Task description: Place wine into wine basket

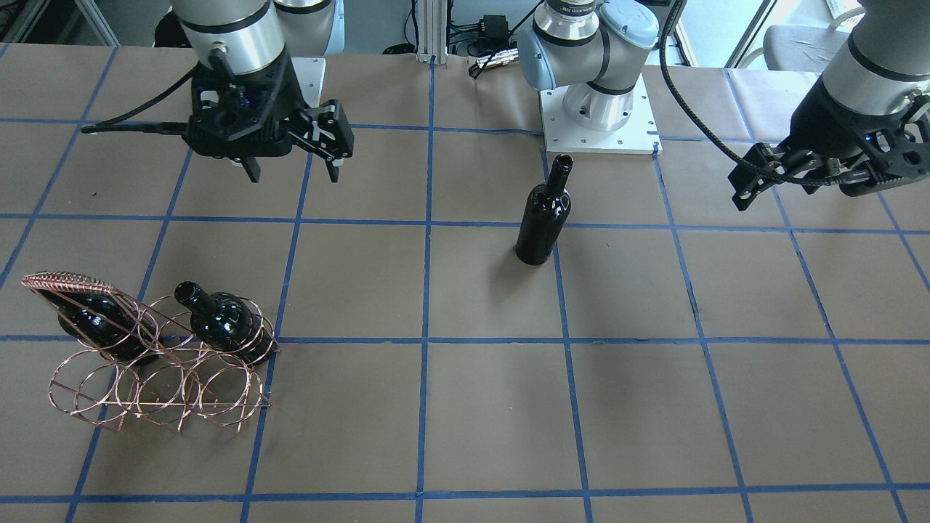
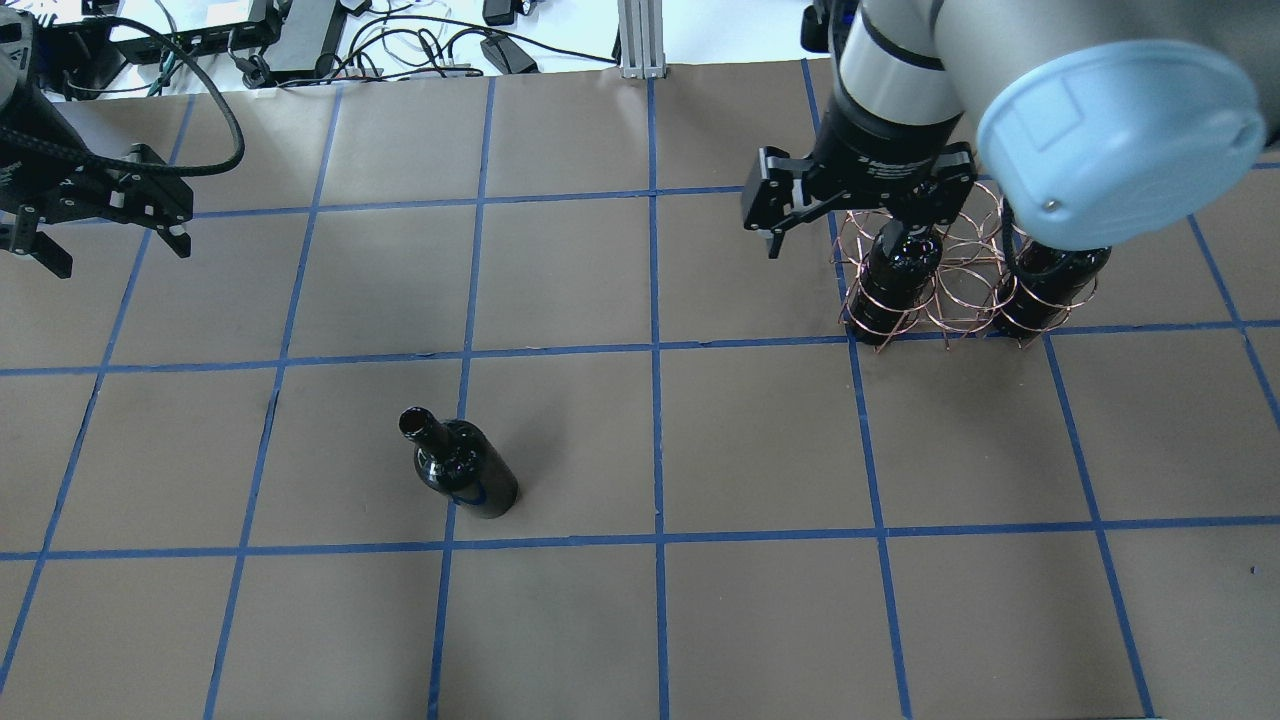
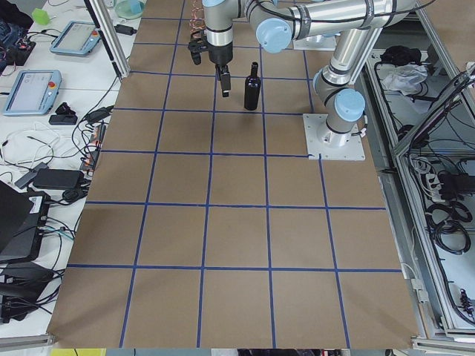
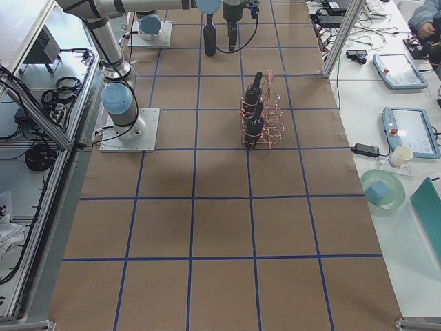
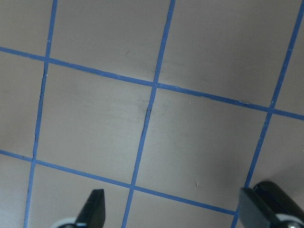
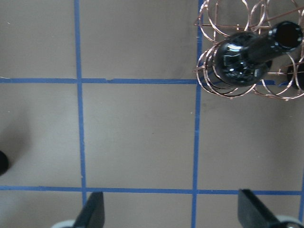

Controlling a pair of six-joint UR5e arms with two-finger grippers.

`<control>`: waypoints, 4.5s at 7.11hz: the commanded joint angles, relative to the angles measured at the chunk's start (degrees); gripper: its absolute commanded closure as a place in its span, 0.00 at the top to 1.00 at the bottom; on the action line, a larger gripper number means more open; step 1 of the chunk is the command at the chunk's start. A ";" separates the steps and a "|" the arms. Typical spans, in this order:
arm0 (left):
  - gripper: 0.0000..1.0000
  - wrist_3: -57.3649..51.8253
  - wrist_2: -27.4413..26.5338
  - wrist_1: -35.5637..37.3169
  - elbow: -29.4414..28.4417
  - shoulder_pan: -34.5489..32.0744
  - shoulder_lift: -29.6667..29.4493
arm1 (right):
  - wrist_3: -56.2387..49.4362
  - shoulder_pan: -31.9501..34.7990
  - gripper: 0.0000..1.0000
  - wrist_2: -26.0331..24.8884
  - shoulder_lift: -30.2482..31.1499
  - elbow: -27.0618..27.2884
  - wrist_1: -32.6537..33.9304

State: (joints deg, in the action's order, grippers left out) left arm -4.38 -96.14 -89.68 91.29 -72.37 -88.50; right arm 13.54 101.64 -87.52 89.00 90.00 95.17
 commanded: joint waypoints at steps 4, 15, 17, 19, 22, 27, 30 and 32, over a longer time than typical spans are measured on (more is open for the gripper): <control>1.00 -1.67 -0.63 -0.41 -0.14 0.57 1.04 | 21.76 20.32 1.00 -0.02 -8.83 -1.13 11.69; 1.00 -1.68 -0.89 -0.49 0.03 0.74 1.05 | 34.97 32.39 1.00 1.65 -20.27 -6.33 14.52; 1.00 -1.68 -0.89 -0.41 0.03 0.74 1.05 | 34.98 32.39 0.83 1.56 -20.27 -6.41 14.87; 1.00 -1.68 -0.89 -0.41 0.03 0.74 1.05 | 34.63 32.39 0.76 1.56 -20.44 -6.32 15.05; 1.00 -1.68 -0.89 -0.49 0.03 0.74 1.05 | 34.28 32.39 0.64 1.47 -20.35 -6.41 15.22; 1.00 -1.68 -0.80 -0.50 0.12 0.66 1.05 | 33.75 32.22 0.59 -0.64 -20.18 -6.41 15.40; 1.00 -1.68 -0.80 -0.58 0.12 0.66 1.05 | 33.92 32.22 0.47 -0.03 -20.27 -6.41 16.37; 1.00 -1.68 -0.80 -0.50 0.12 0.66 1.05 | 34.53 32.22 0.28 0.15 -20.44 -6.33 16.37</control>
State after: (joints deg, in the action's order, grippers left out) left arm -6.06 -96.95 -90.24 91.41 -71.69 -87.45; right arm 47.74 133.86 -87.47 68.64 83.60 111.51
